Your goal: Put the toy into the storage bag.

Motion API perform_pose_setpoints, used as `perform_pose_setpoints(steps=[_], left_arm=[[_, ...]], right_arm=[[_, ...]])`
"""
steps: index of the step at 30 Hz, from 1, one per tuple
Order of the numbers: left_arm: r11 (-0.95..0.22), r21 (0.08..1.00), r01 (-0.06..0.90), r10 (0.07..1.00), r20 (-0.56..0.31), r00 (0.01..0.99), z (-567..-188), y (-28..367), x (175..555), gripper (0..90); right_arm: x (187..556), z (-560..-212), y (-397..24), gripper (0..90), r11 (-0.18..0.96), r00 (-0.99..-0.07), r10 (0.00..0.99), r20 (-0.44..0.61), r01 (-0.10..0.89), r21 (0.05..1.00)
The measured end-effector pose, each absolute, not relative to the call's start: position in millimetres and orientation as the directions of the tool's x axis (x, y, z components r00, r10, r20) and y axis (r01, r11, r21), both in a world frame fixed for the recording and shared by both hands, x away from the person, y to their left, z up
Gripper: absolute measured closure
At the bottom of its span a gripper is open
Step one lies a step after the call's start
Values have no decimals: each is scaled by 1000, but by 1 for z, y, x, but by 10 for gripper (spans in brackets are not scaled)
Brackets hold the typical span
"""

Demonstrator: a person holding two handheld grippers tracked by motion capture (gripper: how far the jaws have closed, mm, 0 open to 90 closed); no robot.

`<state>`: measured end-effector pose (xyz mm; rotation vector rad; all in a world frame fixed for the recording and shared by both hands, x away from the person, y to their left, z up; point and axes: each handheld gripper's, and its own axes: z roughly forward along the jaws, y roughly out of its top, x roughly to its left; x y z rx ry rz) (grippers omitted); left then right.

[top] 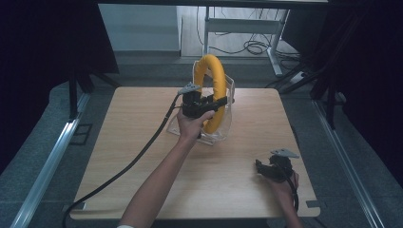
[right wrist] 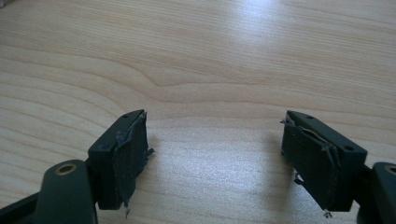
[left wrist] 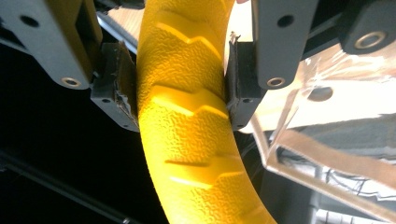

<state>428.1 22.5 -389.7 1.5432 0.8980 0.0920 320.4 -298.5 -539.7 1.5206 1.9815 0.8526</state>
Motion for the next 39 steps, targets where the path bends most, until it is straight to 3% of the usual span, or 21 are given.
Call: perform_pose_setpoints(steps=[7,14,19,25,39], left_arm=[[119,859,498,567,-470,677,-396,26,431,503],[99,874,476,606,-433,667,-394,28,429,486],[100,900,425,635,-386,669,-383,32,421,380],[67,917,393,635,-343,692,-370,40,408,328],[29,927,375,612,-313,726,-374,63,378,330]], right_arm=[[320,-540,-298,231,181,-253,967,-12,656,733],[320,-540,-298,231,182,-254,967,-13,656,733],[320,-540,-298,231,182,-255,967,-13,656,732],[320,-540,-298,232,182,-255,967,-13,655,733],[320,-540,-298,234,188,-258,966,-18,652,734]])
